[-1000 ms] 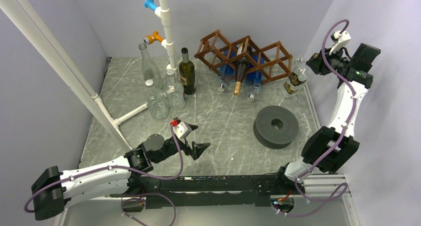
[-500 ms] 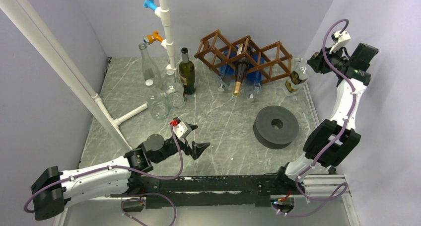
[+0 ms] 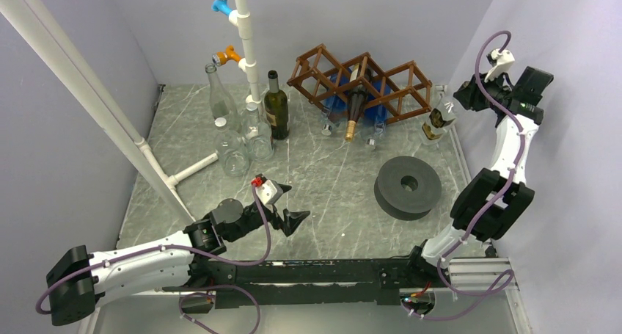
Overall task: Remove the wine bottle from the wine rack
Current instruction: Place the wine bottle at the center of the board.
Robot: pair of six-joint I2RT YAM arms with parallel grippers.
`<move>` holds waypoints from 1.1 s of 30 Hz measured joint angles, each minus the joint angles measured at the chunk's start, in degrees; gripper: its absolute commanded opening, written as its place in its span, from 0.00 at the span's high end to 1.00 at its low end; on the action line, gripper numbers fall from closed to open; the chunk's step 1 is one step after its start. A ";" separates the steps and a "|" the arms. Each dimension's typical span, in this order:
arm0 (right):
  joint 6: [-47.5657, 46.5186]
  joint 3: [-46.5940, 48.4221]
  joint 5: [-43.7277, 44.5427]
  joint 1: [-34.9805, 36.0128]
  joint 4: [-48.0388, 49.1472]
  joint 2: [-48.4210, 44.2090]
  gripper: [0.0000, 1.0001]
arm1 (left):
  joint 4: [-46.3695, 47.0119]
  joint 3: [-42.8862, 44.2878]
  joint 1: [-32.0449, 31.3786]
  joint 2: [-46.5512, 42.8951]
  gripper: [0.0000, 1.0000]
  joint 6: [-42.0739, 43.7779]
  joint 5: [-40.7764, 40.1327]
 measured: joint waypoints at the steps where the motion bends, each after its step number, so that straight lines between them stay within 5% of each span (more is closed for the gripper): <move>1: -0.09 -0.24 0.11 0.00 0.13 0.31 1.00 | 0.00 0.00 0.00 0.00 0.00 0.00 -0.02; 14: -1.60 -2.89 1.16 0.02 0.39 3.56 0.89 | 0.07 -0.02 0.00 0.81 0.01 -0.02 0.00; 33: -4.81 -3.13 -0.17 0.63 0.42 3.65 0.50 | 0.17 -0.02 0.00 0.90 0.01 -0.48 0.00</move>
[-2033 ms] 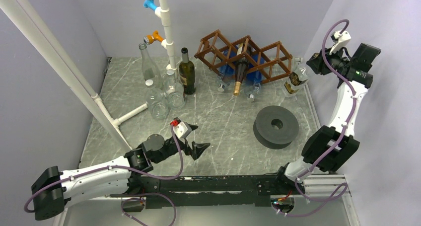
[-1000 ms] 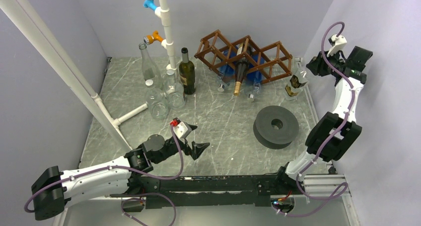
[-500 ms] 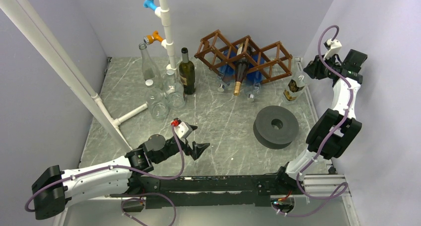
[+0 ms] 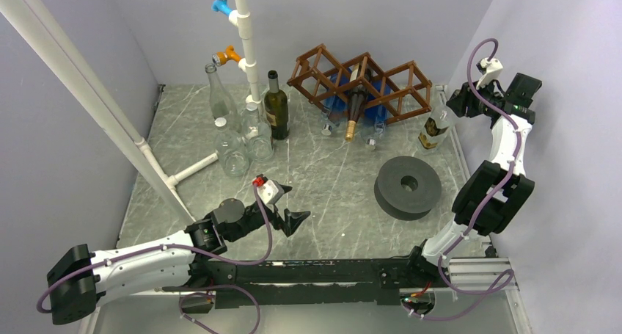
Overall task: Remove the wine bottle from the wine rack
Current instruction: Place the wine bottle at the center of the board.
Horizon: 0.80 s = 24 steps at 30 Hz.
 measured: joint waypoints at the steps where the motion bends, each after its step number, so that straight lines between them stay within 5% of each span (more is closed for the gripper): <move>1: -0.07 0.00 -0.07 0.00 0.00 0.00 0.48 | 0.00 0.00 0.00 -0.02 0.00 -0.02 0.00; 24: -0.48 -1.18 -1.09 0.02 -0.17 -6.12 0.01 | 0.26 -0.37 0.00 -1.31 0.00 -0.87 0.02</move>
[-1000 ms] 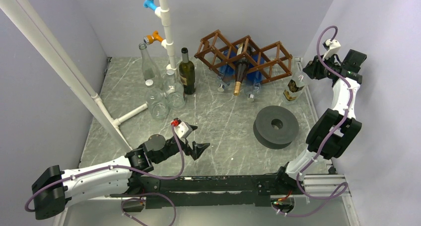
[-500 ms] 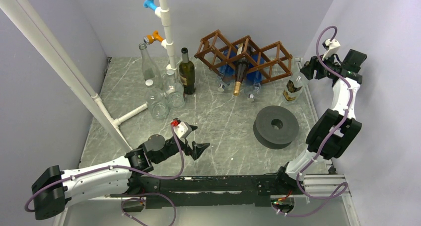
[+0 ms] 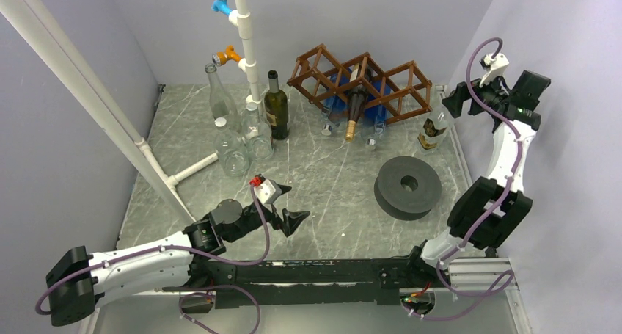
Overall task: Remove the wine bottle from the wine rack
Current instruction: Place the wine bottle at the center of the board.
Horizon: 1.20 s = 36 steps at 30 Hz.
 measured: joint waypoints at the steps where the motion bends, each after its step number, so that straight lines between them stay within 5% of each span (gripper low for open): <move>1: -0.02 -0.24 0.02 0.00 0.04 -0.96 0.01 | 0.02 0.00 0.00 -0.04 0.01 -0.17 0.00; 18: -2.14 -1.90 2.99 -0.02 -4.66 -17.11 0.00 | -5.64 7.93 1.57 1.68 0.01 -0.98 2.45; 36: 2.78 -8.57 -5.79 -0.02 -11.41 -26.38 0.00 | -9.64 15.43 15.04 8.44 0.01 -6.60 16.61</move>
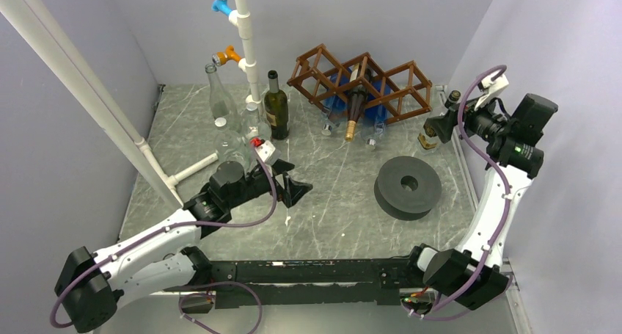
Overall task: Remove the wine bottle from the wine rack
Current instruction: Place the wine bottle at the center of the board, then pick up the wine bottle from the wine rack.
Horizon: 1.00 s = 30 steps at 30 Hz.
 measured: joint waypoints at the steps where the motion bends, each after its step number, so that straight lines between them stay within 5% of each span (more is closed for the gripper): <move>1: 0.57 -1.31 -1.09 0.00 -0.07 -0.52 0.00 | 0.09 0.35 0.61 0.72 0.00 -0.44 0.90; 17: 12.33 -18.43 -19.69 1.33 8.00 -4.59 0.00 | 0.98 7.32 5.57 8.41 0.01 -8.55 7.41; 30: 7.19 -24.22 -29.16 2.29 7.41 -4.85 0.00 | 0.52 17.31 7.89 20.33 0.00 -15.72 8.44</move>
